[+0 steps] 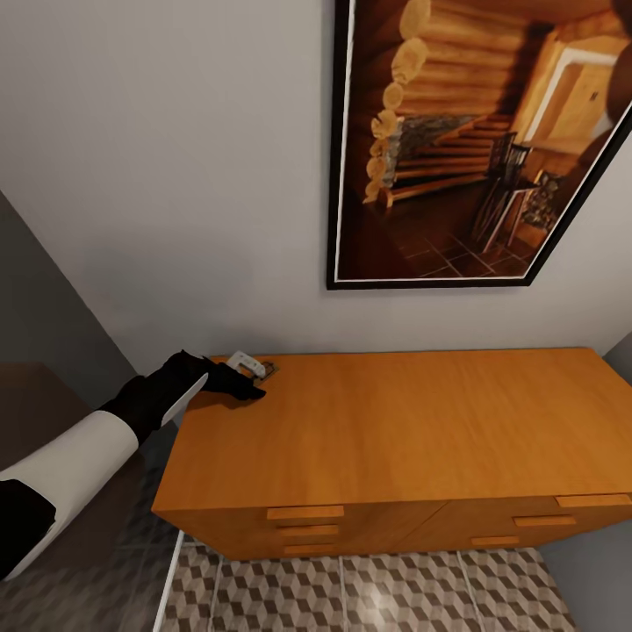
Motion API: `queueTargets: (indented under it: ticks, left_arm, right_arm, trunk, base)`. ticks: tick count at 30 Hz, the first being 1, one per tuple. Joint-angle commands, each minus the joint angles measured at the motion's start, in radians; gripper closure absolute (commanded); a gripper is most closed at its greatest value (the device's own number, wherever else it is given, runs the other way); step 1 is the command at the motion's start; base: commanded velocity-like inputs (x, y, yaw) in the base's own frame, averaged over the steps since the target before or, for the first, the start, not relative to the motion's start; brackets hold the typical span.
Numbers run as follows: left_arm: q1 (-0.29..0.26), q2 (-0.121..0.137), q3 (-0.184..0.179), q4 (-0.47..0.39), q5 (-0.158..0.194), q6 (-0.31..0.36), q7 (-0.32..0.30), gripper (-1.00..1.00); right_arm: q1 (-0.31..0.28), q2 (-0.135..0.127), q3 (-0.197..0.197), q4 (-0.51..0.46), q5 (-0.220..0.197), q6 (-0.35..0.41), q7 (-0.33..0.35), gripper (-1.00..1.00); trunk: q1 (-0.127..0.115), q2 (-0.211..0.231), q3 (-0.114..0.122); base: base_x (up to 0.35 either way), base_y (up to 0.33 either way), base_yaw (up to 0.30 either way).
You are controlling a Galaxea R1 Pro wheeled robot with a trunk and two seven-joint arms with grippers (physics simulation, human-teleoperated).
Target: Take the four mousetraps from the cabinet in the bathroom and place them on the bathroom floor. Make sure all four end up on the same floor surface, and ensure that at least two of them are either under or directly next to the same bathroom sink.
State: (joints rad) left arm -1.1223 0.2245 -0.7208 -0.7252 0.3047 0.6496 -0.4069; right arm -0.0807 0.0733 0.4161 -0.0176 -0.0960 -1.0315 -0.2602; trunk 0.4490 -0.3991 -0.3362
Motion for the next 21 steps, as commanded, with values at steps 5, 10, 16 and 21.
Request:
queueTargets:
  ticks: [5, 10, 16, 21]
  left_arm:
    - [0.002, 0.001, -0.005, 0.018, 0.014, 0.007, 0.000, -1.00]
    - [0.002, 0.001, -0.005, 0.019, 0.014, 0.007, 0.000, -1.00]
    - [0.002, 0.001, -0.005, 0.020, 0.014, 0.007, 0.000, -1.00]
    - [0.002, 0.001, -0.005, 0.020, 0.014, 0.007, 0.000, -1.00]
  right_arm:
    - [-0.001, 0.000, 0.009, 0.001, -0.011, -0.004, -0.002, 1.00]
    - [-0.001, 0.000, 0.009, 0.001, -0.011, -0.004, -0.002, 1.00]
    - [-0.001, 0.000, 0.009, 0.001, -0.011, -0.004, -0.002, 1.00]
    - [-0.001, 0.000, 0.009, 0.001, -0.011, -0.004, -0.002, 1.00]
  trunk:
    - [0.001, -0.001, -0.002]
    - [0.001, -0.001, -0.004]
    - [0.001, -0.001, -0.009]
    - [0.001, -0.001, -0.012]
  base:
    - [0.000, 0.000, 0.000]
    - [0.000, 0.000, 0.000]
    - [0.000, 0.000, 0.000]
    - [0.000, 0.000, 0.000]
